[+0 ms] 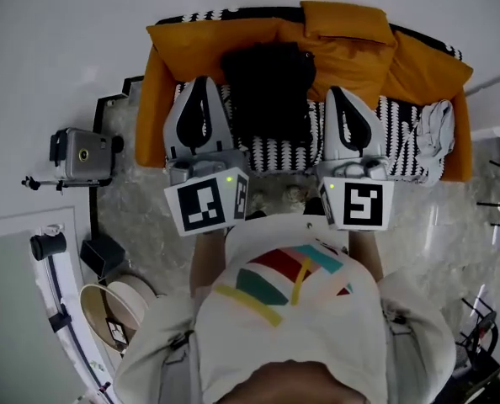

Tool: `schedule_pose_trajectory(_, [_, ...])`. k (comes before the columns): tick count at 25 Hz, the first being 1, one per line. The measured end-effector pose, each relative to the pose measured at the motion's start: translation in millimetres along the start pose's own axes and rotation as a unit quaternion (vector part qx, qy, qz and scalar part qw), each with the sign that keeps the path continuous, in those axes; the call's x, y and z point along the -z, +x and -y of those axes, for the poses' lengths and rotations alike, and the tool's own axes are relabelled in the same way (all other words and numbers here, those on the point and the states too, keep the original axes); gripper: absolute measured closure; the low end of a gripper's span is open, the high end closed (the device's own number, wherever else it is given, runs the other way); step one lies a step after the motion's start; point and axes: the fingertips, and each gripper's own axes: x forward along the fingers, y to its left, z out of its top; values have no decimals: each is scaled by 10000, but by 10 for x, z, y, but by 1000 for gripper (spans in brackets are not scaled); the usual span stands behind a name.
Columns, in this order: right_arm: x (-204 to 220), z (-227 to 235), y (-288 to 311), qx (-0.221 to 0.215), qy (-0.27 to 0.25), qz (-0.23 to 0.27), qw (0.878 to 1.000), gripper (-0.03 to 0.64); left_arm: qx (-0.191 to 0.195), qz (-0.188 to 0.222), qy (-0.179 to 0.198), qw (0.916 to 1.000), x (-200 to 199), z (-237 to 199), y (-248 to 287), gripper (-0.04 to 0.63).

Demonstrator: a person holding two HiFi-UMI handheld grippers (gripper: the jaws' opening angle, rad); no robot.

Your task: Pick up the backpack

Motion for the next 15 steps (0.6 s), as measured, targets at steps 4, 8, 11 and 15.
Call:
schedule_pose_trajectory(4, [55,185,-78,334,-40,-40,9994,614,258,41,12,9997,-6,154,123,572])
schedule_pose_trajectory(8, [65,281,-104,580,-47,-53,9983,614,469,-1,41,9989,20,227,188,572])
schedule_pose_trajectory(11, [50,303,-104,652,-64,-52,9978,614,440,64,-16,9990,7,196,213,572])
schedule_pose_trajectory(15, [35,304,-80,639,-62,0,9979,614,364,110,-212,9991,7,145,213,572])
